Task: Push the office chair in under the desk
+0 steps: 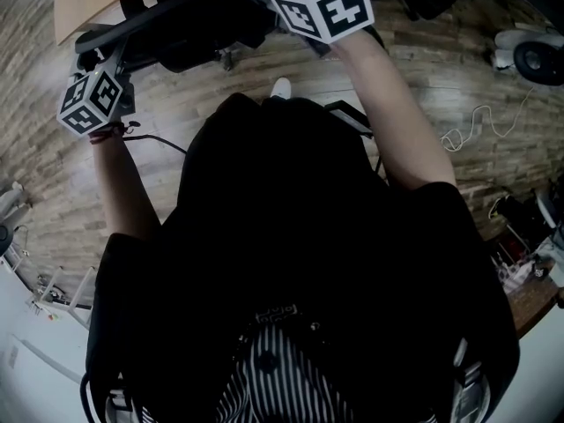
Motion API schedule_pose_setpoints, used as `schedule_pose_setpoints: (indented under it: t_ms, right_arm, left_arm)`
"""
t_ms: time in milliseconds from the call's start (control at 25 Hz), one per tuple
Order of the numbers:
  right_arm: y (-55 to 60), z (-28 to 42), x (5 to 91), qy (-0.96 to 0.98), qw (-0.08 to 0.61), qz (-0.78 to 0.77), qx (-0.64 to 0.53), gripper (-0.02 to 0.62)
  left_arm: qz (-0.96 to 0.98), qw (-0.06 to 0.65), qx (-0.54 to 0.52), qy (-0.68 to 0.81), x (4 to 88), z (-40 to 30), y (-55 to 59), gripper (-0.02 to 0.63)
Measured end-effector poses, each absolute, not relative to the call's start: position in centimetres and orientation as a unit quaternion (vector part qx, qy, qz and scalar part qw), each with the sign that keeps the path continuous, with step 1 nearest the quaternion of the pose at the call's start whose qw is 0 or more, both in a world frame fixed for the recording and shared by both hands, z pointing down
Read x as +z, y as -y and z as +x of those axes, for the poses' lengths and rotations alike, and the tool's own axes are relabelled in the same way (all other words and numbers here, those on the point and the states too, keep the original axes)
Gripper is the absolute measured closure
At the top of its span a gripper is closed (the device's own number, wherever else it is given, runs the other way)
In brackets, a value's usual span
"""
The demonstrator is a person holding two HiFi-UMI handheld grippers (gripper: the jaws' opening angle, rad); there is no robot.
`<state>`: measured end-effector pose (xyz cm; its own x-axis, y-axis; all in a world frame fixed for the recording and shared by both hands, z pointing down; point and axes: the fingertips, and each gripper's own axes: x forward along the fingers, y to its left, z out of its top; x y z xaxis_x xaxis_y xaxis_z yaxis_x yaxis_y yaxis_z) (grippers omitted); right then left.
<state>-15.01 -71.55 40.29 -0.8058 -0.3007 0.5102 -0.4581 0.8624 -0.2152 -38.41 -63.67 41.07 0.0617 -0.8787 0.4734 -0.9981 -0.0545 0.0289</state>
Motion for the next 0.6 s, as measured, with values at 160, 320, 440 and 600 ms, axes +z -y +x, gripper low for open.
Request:
schedule_pose_setpoints:
  t_ms: [160, 320, 440, 600]
  right_arm:
    - [71.3, -14.9, 39.4, 0.939, 0.229, 0.200, 0.161, 0.357]
    - [71.7, -15.2, 39.4, 0.937, 0.234, 0.203, 0.159, 0.360]
    - [72.4, -15.5, 39.4, 0.939, 0.228, 0.198, 0.168, 0.360]
    - [72.6, -13.7, 38.9, 0.937, 0.230, 0.202, 0.167, 0.362]
  left_arm:
    - [0.708, 0.167, 0.156, 0.669, 40.2, -38.4, 63.3, 0.175]
    - [0.709, 0.159, 0.146, 0.671, 40.0, -38.8, 63.8, 0.173]
    - [0.711, 0.158, 0.143, 0.670, 39.8, -39.2, 64.5, 0.172]
    - [0.716, 0.155, 0.138, 0.666, 39.1, -37.4, 64.7, 0.169]
